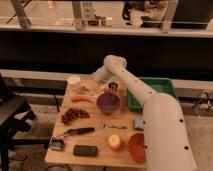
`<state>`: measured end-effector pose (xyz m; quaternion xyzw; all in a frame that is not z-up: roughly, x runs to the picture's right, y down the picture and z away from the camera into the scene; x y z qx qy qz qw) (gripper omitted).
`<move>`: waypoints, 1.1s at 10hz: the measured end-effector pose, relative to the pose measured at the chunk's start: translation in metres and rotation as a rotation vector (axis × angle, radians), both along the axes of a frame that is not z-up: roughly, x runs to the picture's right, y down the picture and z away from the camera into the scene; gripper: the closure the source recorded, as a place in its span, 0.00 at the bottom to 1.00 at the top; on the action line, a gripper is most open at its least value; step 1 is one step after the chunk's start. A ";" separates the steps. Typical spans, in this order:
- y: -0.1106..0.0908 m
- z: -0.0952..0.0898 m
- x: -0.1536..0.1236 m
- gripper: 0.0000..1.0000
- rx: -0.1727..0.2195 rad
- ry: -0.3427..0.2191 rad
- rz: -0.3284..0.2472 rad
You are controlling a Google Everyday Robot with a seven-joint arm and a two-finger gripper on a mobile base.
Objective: Place banana in plastic cup
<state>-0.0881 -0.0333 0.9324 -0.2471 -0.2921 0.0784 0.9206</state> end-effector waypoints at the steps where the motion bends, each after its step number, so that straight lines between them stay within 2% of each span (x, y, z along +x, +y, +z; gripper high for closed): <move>1: -0.003 0.009 -0.003 0.20 0.005 0.000 -0.001; 3: -0.013 0.026 -0.006 0.20 0.015 0.006 -0.004; 5: -0.011 0.039 -0.013 0.20 0.008 0.010 -0.014; 7: 0.005 0.058 -0.006 0.20 -0.009 0.040 -0.032; 11: 0.022 0.076 0.009 0.20 -0.038 0.095 -0.050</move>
